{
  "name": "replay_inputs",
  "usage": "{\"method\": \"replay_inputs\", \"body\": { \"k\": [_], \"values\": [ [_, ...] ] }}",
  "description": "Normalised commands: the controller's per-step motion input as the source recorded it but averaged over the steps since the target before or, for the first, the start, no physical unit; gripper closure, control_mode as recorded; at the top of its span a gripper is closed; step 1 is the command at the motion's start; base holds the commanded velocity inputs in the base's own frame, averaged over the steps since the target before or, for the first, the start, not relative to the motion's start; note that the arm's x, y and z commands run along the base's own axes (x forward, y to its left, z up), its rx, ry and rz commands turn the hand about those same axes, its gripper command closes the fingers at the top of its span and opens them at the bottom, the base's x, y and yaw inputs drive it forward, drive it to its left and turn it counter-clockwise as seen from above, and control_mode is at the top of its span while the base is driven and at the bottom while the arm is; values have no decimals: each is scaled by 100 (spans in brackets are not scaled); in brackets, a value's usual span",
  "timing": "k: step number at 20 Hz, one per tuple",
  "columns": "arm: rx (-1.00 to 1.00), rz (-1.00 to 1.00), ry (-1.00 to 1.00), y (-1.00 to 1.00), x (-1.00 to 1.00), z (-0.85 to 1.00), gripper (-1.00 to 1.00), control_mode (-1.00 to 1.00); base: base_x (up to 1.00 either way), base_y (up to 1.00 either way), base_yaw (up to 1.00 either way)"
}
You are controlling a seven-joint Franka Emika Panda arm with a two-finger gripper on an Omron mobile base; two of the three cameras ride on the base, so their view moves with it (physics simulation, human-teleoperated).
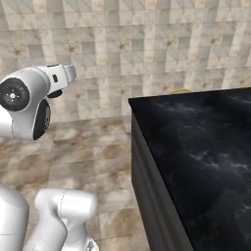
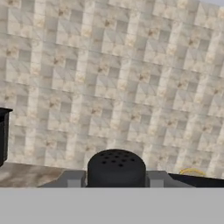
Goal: Retrieve the shaker from the cabinet and place it next the steak on a plate on the dining table.
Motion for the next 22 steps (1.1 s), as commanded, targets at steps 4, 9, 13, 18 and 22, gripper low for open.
{"method": "replay_inputs", "body": {
  "k": [4, 9, 13, 18, 22],
  "values": [
    [0, 0, 0, 0, 0, 0, 100, 100, 100, 48, -16],
    [0, 0, 0, 0, 0, 0, 100, 100, 100, 36, -33],
    [0, 0, 0, 0, 0, 0, 100, 100, 100, 46, -45],
    [0, 0, 0, 0, 0, 0, 100, 100, 98, 54, -48],
    [0, 0, 0, 0, 0, 0, 100, 100, 82, 58, -48]
  ]
}}
